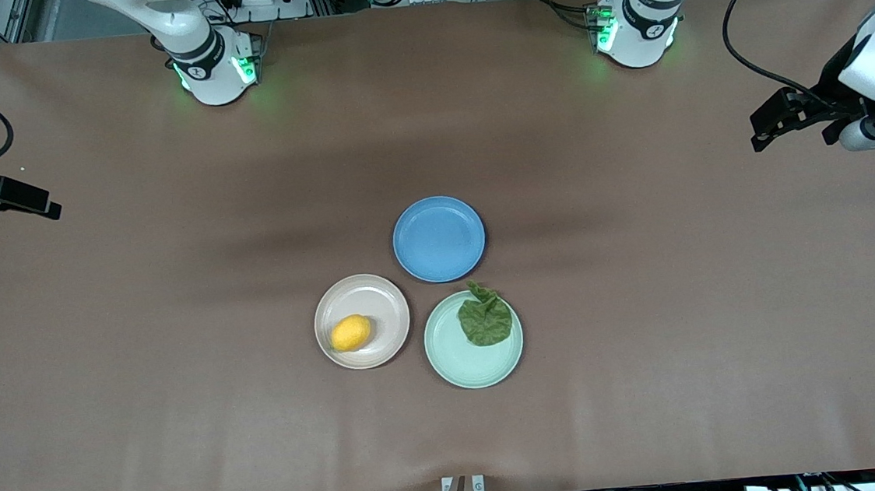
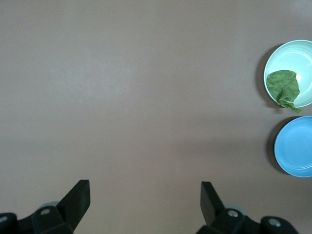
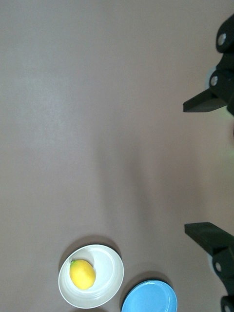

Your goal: Place lemon and lettuce in plates

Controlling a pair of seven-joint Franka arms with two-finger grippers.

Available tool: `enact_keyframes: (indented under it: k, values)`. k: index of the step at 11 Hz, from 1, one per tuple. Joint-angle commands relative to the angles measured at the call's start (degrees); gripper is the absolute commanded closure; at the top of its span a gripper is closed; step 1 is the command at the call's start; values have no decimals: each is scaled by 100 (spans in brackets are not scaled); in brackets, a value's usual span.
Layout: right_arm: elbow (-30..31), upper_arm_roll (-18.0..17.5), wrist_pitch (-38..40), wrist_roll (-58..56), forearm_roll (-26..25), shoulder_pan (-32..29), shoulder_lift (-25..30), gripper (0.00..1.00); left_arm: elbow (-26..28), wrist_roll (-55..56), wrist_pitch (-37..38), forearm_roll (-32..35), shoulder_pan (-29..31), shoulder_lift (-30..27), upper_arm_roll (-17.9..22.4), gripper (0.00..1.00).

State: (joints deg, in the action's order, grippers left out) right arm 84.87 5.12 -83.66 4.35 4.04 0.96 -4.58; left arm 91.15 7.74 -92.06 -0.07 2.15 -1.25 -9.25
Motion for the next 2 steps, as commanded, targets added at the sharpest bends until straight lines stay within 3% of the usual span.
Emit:
enact_keyframes:
  k: [1,2]
  values:
    - [204,6,-386,101,-202,71,107,0,-89,-168,65,130,31,11,-24,0]
    - [214,6,-432,66,-202,36,107,0,-89,-159,65,138,31,2,-24,0]
